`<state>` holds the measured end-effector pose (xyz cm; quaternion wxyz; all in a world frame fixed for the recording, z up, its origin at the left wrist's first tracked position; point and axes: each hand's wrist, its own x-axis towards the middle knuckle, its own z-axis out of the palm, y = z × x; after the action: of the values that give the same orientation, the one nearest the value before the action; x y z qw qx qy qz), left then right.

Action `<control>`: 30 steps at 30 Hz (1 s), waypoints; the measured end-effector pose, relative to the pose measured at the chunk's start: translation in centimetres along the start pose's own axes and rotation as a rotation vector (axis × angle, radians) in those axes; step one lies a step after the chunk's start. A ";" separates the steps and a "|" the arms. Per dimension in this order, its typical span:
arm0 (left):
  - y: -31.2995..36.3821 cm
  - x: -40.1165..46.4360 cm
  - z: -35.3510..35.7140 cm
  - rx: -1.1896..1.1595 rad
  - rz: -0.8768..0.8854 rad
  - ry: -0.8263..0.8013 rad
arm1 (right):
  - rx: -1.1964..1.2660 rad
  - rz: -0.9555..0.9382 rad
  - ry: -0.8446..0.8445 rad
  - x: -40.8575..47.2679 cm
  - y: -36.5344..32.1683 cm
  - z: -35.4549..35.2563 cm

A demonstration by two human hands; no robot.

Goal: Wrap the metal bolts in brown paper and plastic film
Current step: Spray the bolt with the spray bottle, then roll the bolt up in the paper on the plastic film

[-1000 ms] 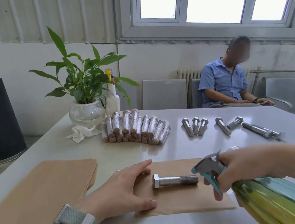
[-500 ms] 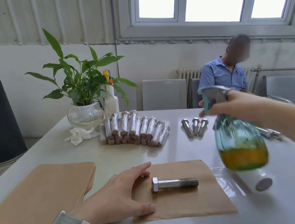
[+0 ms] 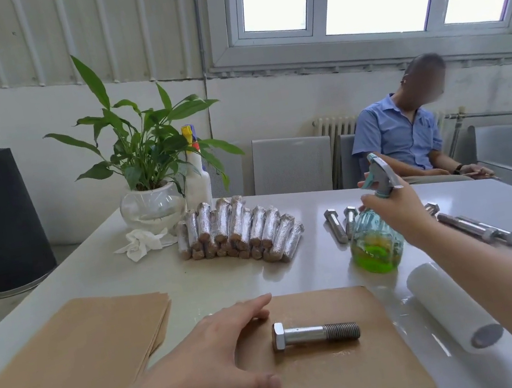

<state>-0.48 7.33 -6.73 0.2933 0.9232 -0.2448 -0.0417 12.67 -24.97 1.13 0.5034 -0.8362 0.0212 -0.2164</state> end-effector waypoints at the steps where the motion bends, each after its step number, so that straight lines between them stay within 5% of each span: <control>1: 0.0 0.0 0.0 -0.001 0.002 -0.001 | -0.012 0.014 -0.011 0.1 0.2 -0.1; 5: 0.1 0.1 -0.1 -0.011 0.015 -0.009 | 0.001 0.128 -0.178 0.0 -0.5 -1.5; 8: 0.1 -0.1 -0.1 -0.017 0.027 0.007 | -0.150 0.092 -0.075 -2.3 -1.9 -4.1; 11: 0.0 -0.2 -0.1 -0.012 0.030 0.031 | -0.376 -0.352 -0.067 -8.9 -2.9 -5.6; 16: 0.3 -0.1 -0.3 0.028 0.108 0.163 | -0.911 -1.094 -0.648 -16.6 -2.6 -4.0; 21: 1.3 -0.3 -0.3 0.038 0.232 0.341 | -1.141 -1.111 -0.728 -17.8 -2.0 -1.8; 30: 1.9 -0.5 -0.4 0.068 0.199 0.195 | -1.005 -0.926 -0.549 -18.1 -2.1 -0.5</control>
<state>-1.65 6.40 -5.35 0.2870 0.9034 -0.3069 0.0857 -4.30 -19.79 -3.04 -0.0964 -0.9134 -0.3644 -0.1540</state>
